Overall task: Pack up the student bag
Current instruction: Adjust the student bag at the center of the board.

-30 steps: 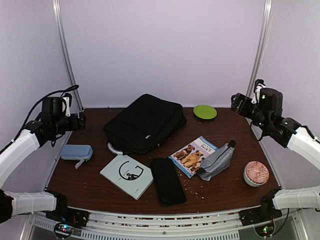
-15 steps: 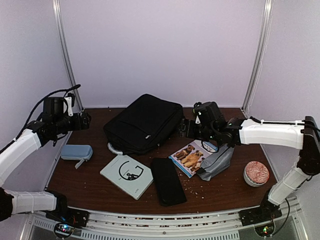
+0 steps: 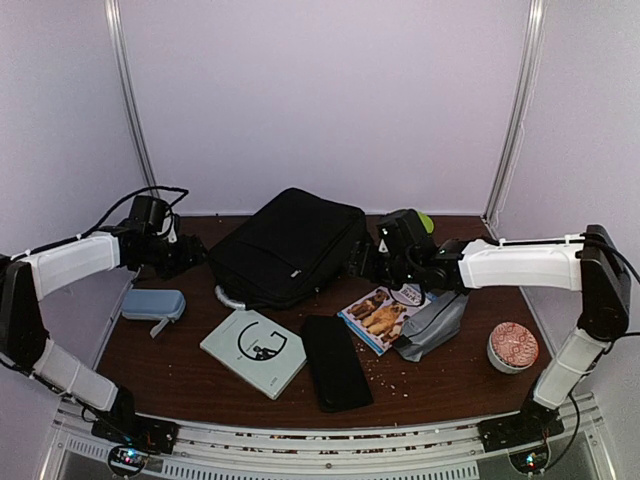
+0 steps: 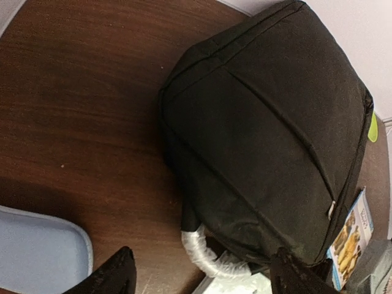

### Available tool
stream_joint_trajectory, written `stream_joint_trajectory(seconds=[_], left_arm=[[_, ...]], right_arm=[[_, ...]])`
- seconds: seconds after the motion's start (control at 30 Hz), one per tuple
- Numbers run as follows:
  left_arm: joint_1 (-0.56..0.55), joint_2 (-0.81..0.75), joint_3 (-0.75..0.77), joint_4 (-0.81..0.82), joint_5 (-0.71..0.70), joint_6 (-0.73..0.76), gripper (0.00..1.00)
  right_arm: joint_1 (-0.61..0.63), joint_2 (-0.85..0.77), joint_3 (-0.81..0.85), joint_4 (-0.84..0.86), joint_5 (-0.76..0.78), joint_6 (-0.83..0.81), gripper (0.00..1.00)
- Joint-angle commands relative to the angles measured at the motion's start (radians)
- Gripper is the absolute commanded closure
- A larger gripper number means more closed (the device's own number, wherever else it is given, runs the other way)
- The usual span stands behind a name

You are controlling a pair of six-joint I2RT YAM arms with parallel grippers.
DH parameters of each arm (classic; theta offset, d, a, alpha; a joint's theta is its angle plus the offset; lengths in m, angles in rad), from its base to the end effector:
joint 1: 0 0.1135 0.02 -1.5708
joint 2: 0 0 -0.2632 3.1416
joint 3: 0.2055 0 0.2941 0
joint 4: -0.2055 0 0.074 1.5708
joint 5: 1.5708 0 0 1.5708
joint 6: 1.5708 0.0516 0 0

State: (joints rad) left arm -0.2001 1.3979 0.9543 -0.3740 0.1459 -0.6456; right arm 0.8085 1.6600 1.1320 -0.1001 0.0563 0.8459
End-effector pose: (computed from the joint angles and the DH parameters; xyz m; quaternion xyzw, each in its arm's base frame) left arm 0.3377 -0.0761 0.2122 -0.1787 0.9105 -0.2123 0.3067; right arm 0.2949 0.3046 0.2087 0.0294 0.8902 0.3171 0.3257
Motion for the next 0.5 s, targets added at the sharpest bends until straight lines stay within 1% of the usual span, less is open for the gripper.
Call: stream_joint_trajectory(seconds=[0.0,0.1,0.23,0.33,0.47], left_arm=[[-0.014,0.129,0.106,0.061,0.083,-0.102,0.26],[-0.042,0.23,0.193,-0.003,0.04,-0.103,0.28],[-0.064,0.324,0.254,0.012,0.044,-0.131,0.33],[-0.076,0.381,0.296,0.008,0.042,-0.145,0.42],[-0.093,0.416,0.316,0.009,0.037,-0.153,0.54]], right_arm=[[0.0,-0.114,-0.081,0.032,0.028,-0.017,0.2],[-0.003,-0.176,-0.096,-0.003,0.037,-0.069,0.2],[-0.006,-0.21,-0.092,-0.057,0.015,-0.105,0.19],[-0.006,-0.229,-0.106,-0.06,0.001,-0.107,0.19],[-0.009,-0.25,-0.115,-0.063,0.002,-0.117,0.19]])
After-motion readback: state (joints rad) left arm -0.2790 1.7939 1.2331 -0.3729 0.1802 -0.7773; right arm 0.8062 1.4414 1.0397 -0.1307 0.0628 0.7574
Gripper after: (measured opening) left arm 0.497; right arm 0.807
